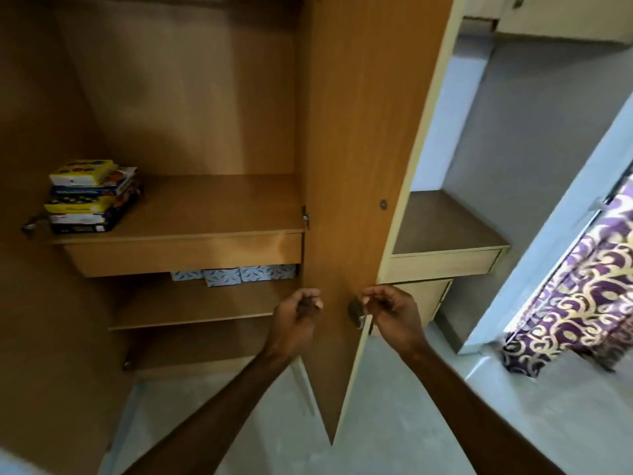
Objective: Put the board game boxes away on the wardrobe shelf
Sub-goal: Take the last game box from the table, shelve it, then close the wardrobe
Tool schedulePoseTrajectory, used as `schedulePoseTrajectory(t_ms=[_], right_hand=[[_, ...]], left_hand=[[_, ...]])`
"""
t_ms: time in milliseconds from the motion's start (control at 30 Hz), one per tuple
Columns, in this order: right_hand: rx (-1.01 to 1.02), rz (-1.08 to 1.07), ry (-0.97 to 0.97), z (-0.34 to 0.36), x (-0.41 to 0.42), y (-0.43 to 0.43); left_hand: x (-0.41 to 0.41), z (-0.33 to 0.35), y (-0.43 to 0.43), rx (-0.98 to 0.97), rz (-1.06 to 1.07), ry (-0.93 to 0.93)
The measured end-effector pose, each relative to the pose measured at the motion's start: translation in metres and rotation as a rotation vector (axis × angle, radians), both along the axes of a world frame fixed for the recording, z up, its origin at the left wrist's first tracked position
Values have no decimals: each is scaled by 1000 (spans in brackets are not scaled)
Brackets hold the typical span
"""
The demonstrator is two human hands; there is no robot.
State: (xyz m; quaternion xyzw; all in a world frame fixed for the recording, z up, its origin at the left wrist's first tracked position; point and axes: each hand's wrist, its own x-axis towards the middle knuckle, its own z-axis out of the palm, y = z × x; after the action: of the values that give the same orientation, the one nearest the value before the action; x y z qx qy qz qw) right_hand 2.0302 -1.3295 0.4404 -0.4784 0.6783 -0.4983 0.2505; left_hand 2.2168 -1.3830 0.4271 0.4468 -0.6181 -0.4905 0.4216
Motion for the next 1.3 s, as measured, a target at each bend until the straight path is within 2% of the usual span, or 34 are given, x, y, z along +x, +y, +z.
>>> schedulePoseTrajectory(t_ms=[133, 333, 500, 767, 967, 1167, 1300], right_hand=[[-52, -114, -29, 23, -58, -12], [14, 228, -51, 49, -85, -29], [-15, 254, -56, 48, -81, -29], [-112, 279, 20, 36, -29, -55], [-106, 457, 92, 34, 46, -109], [-157, 511, 170, 29, 141, -171], [-182, 508, 258, 33, 187, -217]], left_hand=[[-62, 39, 3, -86, -114, -18], [-112, 76, 9, -104, -153, -73], [-107, 66, 13, -92, -134, -54], [-39, 51, 12, -124, 0, 30], [45, 49, -14, -167, 176, 45], [119, 50, -67, -165, 324, 78], [155, 56, -116, -135, 346, 95]])
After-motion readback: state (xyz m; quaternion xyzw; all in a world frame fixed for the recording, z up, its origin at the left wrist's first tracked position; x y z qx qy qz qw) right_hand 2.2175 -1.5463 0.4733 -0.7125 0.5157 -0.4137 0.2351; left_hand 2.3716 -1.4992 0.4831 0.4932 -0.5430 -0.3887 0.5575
